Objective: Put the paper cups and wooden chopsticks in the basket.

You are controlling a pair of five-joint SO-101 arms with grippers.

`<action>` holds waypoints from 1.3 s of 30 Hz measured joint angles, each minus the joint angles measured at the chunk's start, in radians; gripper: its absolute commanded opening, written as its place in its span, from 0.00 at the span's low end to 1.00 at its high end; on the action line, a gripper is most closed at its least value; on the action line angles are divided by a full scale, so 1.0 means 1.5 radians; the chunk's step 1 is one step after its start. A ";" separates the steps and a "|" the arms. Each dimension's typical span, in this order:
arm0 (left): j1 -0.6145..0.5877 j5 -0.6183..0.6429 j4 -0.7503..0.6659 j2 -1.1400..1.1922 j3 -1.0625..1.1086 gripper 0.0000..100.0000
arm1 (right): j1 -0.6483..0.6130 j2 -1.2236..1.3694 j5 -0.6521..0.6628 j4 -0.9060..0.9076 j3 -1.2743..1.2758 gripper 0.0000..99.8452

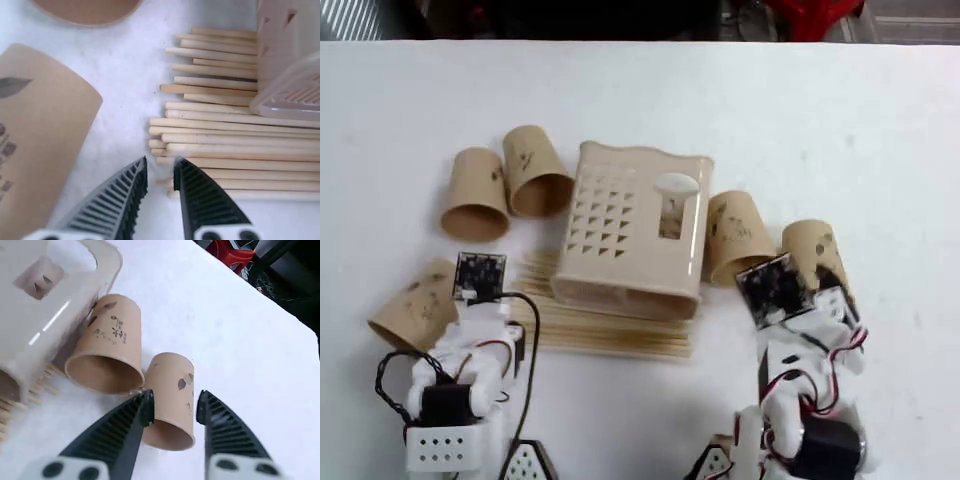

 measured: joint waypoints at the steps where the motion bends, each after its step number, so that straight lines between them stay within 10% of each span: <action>1: 0.000 0.000 0.000 0.000 0.000 0.11 | -0.017 0.042 -0.021 0.000 -0.035 0.18; 10: 0.000 0.000 0.000 0.000 0.000 0.11 | -0.208 0.557 -0.189 -0.001 -0.401 0.19; 21: 0.000 0.000 0.000 0.000 0.000 0.11 | -0.232 1.090 -0.292 -0.002 -0.742 0.18; 39: 0.000 0.000 0.000 0.000 0.000 0.11 | -0.232 1.325 -0.294 -0.009 -0.839 0.17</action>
